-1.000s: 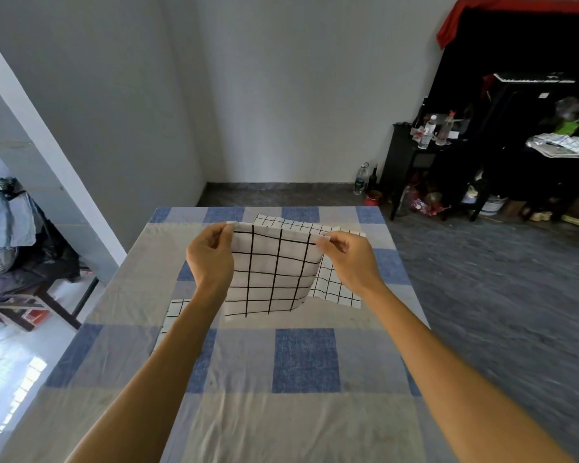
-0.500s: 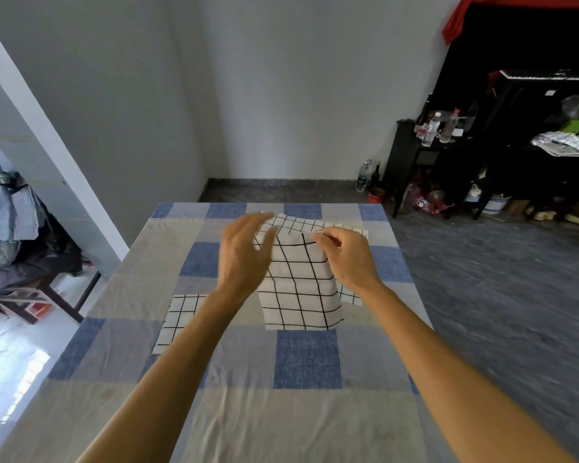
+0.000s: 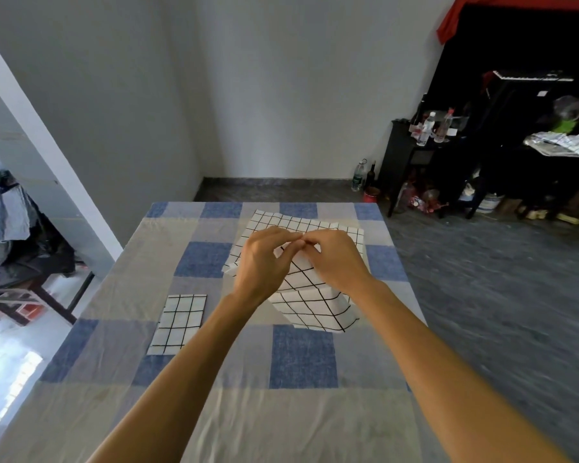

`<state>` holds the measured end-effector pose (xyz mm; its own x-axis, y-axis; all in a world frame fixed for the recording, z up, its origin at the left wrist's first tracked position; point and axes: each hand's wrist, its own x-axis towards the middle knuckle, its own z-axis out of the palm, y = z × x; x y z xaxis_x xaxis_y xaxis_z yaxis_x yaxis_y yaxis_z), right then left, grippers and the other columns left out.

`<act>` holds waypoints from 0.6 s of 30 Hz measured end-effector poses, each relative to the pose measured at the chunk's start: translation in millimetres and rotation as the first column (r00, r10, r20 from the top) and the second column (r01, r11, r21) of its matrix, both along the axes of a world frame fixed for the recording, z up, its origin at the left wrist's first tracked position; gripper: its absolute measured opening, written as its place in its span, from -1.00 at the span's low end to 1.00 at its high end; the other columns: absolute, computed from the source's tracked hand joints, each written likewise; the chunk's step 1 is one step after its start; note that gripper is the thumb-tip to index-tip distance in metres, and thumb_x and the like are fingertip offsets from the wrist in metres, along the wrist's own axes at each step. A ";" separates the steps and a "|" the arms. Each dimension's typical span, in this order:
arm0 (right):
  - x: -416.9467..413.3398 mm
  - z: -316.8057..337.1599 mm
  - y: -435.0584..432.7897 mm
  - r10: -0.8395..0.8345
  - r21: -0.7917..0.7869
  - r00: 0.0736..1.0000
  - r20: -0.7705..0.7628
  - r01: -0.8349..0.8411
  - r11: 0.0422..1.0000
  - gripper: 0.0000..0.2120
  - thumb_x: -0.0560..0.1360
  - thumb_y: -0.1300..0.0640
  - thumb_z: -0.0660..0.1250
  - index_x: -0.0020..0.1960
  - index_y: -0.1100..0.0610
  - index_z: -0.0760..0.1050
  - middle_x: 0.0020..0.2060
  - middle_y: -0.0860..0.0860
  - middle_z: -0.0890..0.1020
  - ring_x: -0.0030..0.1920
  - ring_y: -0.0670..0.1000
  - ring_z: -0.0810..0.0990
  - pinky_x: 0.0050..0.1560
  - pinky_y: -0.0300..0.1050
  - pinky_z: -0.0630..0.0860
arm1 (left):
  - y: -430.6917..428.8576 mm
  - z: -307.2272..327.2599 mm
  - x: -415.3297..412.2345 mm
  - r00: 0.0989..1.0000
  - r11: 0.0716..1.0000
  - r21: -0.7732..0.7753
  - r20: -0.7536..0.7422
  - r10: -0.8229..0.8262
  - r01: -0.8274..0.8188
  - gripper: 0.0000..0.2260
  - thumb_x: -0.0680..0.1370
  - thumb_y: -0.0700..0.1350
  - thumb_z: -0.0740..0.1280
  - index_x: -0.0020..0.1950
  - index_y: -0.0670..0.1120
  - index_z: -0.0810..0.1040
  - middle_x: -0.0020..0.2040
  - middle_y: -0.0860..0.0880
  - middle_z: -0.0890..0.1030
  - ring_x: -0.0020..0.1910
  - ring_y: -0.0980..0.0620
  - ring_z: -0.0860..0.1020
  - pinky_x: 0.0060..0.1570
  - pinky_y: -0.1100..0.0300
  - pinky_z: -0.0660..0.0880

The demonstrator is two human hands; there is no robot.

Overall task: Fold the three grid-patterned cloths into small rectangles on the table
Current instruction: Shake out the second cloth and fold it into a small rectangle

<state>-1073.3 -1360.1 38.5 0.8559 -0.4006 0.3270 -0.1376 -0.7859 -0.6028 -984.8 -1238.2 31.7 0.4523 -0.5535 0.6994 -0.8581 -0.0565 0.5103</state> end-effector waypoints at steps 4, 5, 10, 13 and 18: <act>-1.0 2.5 5.2 0.019 0.059 1.000 0.019 -0.020 0.998 -0.80 0.58 0.11 0.26 0.00 0.05 0.67 -0.19 -0.06 0.69 -0.21 -0.16 0.56 -0.15 -0.32 0.42 | 3.8 -2.7 1.0 0.999 0.999 -0.038 0.042 0.027 -0.026 -0.91 0.48 -0.20 0.41 -0.06 -0.16 0.67 -0.17 -0.05 0.67 -0.19 0.07 0.58 -0.11 0.13 0.54; -1.2 3.0 6.5 0.020 0.075 0.999 0.030 -0.022 0.997 -0.81 0.58 0.12 0.27 0.01 0.06 0.67 -0.17 -0.06 0.70 -0.19 -0.18 0.56 -0.13 -0.36 0.42 | 4.2 -3.2 1.0 0.997 0.999 -0.036 0.068 0.038 -0.035 -0.92 0.48 -0.20 0.41 -0.07 -0.17 0.66 -0.19 -0.05 0.66 -0.20 0.05 0.58 -0.11 0.13 0.53; -0.4 5.7 10.1 0.039 0.080 0.999 0.026 -0.041 0.996 -0.82 0.57 0.10 0.29 0.04 0.08 0.67 -0.10 -0.03 0.71 -0.12 -0.17 0.59 -0.03 -0.33 0.45 | 3.6 -7.2 1.8 0.994 0.995 0.039 0.072 0.086 -0.089 -0.85 0.55 -0.11 0.29 -0.10 -0.16 0.59 -0.20 -0.06 0.60 -0.21 0.06 0.49 -0.15 0.25 0.43; -0.7 6.4 12.9 0.074 0.088 0.997 0.004 -0.074 0.993 -0.75 0.58 -0.01 0.26 0.00 0.08 0.66 -0.16 -0.01 0.70 -0.13 -0.07 0.61 -0.06 -0.17 0.52 | 1.9 -10.0 3.5 0.990 0.991 0.084 -0.086 0.116 -0.108 -0.91 0.59 -0.19 0.25 -0.10 -0.12 0.51 -0.17 -0.01 0.52 -0.17 0.07 0.46 -0.14 0.23 0.40; -3.6 -0.8 11.9 0.087 0.079 0.996 -0.034 -0.085 0.993 -0.68 0.59 -0.08 0.21 -0.13 0.07 0.63 -0.33 0.00 0.63 -0.29 -0.04 0.54 -0.22 -0.12 0.45 | 2.2 -11.6 3.4 0.970 0.989 0.094 -0.204 0.133 -0.116 -0.87 0.61 -0.22 0.18 -0.12 -0.06 0.39 -0.20 0.02 0.47 -0.23 0.04 0.44 -0.24 0.30 0.35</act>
<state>-1076.9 -1348.2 37.7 0.8993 -0.3479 0.2649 -0.0950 -0.7469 -0.6581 -981.3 -1235.9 20.1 0.6527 -0.5341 0.5372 -0.7163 -0.2041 0.6673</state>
